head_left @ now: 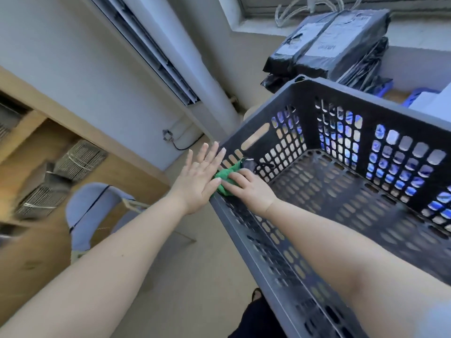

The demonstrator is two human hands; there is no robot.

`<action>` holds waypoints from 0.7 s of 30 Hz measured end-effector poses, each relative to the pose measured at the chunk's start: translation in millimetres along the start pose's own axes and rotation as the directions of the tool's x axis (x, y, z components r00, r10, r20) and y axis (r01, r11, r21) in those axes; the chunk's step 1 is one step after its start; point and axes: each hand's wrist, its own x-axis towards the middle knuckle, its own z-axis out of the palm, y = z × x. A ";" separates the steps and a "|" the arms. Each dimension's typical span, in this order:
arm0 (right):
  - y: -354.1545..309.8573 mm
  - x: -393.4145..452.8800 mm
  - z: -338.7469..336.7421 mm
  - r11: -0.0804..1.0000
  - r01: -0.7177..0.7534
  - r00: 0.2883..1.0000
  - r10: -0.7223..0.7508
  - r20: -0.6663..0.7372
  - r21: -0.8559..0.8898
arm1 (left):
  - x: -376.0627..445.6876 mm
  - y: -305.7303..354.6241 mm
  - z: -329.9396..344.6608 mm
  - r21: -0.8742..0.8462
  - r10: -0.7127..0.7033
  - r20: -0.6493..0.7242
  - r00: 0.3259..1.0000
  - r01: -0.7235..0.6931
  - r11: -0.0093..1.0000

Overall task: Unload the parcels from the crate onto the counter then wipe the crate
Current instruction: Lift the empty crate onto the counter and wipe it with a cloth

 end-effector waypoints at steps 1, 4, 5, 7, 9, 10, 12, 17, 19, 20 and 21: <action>0.0 -5.0 1.4 1.000 -0.016 0.999 0.016 0.031 0.007 | 1.4 -0.4 -1.7 0.016 0.009 0.025 1.000 -0.010 1.000; 1.5 -22.0 8.8 0.997 -0.077 0.985 0.078 0.153 -0.010 | 4.5 -1.1 -3.7 0.026 0.016 0.078 0.997 -0.018 0.999; 2.1 -26.0 10.3 0.996 -0.087 0.977 0.090 0.195 -0.024 | 5.1 -0.8 -4.0 0.023 0.015 0.079 0.997 -0.017 1.000; 4.3 -31.1 12.8 0.995 -0.088 0.961 0.099 0.258 -0.055 | 5.0 1.3 -4.2 0.013 0.004 0.067 0.998 -0.005 1.000; 4.5 -36.5 15.0 0.989 -0.121 0.946 0.140 0.291 -0.083 | 4.8 3.6 -4.0 0.006 -0.003 0.055 0.998 0.002 1.000; 3.1 -38.8 15.2 0.985 -0.148 0.938 0.167 0.305 -0.085 | 4.9 3.9 -3.7 0.006 -0.002 0.050 0.999 0.002 1.000; 0.4 -41.7 17.0 0.978 -0.202 0.917 0.209 0.339 -0.057 | 5.5 3.1 -2.8 0.001 0.002 0.037 0.999 -0.002 1.000; 5.3 -48.1 19.6 0.960 -0.278 0.897 0.256 0.361 0.010 | 6.1 2.5 0.9 -0.023 0.004 0.005 1.000 -0.004 1.000; 8.2 -52.3 21.2 0.953 -0.300 0.893 0.270 0.360 0.029 | 6.3 2.8 1.8 -0.043 0.002 -0.016 1.000 -0.003 0.999; 9.3 -54.3 23.4 0.949 -0.311 0.894 0.274 0.355 0.052 | 6.1 3.1 2.4 -0.051 0.001 -0.026 1.000 -0.003 0.999; 10.1 -55.8 25.7 0.941 -0.327 0.895 0.280 0.347 0.086 | 6.0 3.1 3.1 -0.058 0.001 -0.035 0.999 -0.003 0.998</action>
